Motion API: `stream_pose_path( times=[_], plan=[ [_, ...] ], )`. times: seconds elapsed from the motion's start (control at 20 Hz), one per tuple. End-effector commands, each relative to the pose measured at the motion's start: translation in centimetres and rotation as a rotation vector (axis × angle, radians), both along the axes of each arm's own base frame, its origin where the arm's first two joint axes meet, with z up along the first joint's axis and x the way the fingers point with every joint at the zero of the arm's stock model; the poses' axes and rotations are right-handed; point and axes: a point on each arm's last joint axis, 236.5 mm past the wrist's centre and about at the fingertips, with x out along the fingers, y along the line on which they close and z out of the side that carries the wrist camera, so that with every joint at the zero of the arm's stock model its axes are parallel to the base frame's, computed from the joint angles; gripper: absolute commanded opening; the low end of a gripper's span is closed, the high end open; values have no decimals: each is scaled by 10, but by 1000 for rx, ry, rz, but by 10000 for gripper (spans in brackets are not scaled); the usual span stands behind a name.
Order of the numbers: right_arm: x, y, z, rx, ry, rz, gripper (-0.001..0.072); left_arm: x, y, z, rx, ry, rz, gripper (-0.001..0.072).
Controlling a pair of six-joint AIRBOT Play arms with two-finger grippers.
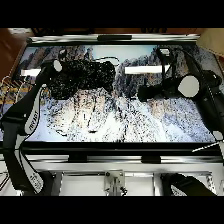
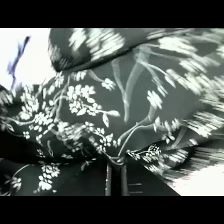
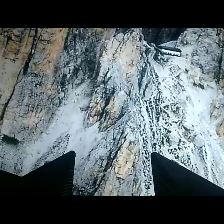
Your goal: Fold the shirts.
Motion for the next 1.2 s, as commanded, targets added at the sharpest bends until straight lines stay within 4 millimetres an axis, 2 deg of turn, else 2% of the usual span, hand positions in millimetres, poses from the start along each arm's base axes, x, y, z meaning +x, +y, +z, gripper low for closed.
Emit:
stream_pose_path(
  times=[0.0,0.05,0.1,0.15,0.2,0.25,0.3,0.35,0.4,0.45,0.5,0.65,0.8,0.9,0.95,1.0,1.05,1.1,1.15],
  plan=[
    [-9,2,10,19,-9,15,582,-13,-29,118,-1,-211,-96,52],
    [-13,-2,19,7,-37,30,582,-29,-43,168,-2,-297,-140,53],
    [-17,-11,31,-27,-78,44,582,-53,-60,225,-11,-398,-189,53],
    [-22,-27,45,-78,-132,33,582,-85,-77,283,-33,-500,-235,53],
    [-26,-48,62,-137,-195,5,582,-120,-93,333,-65,-587,-277,53],
    [-30,-69,79,-190,-258,-31,582,-158,-108,374,-100,-661,-324,53],
    [-37,-90,99,-223,-321,-91,582,-199,-123,407,-137,-718,-381,53],
    [-45,-105,116,-223,-370,-152,582,-234,-133,424,-155,-738,-436,53],
    [-56,-115,131,-212,-411,-193,582,-265,-139,426,-148,-722,-490,53],
    [-68,-121,141,-202,-436,-206,582,-284,-140,415,-120,-667,-517,53],
    [-80,-126,147,-195,-445,-213,582,-297,-137,394,-74,-578,-518,53],
    [-108,-137,140,-194,-383,-239,582,-316,-134,304,91,-306,-535,53],
    [-126,-124,103,-164,-196,-227,582,-331,-153,198,155,-92,-557,53],
    [-126,-107,68,-150,-93,-180,582,-340,-163,130,156,9,-520,58],
    [-124,-99,49,-147,-45,-161,582,-343,-165,106,142,54,-484,151],
    [-122,-93,30,-145,3,-145,582,-345,-164,91,131,95,-446,407],
    [-120,-85,14,-140,51,-131,582,-344,-163,89,120,112,-411,637],
    [-118,-76,-1,-127,100,-114,582,-340,-160,93,122,101,-407,720],
    [-114,-70,-12,-124,136,-106,582,-334,-149,101,152,87,-411,720]
  ],
)
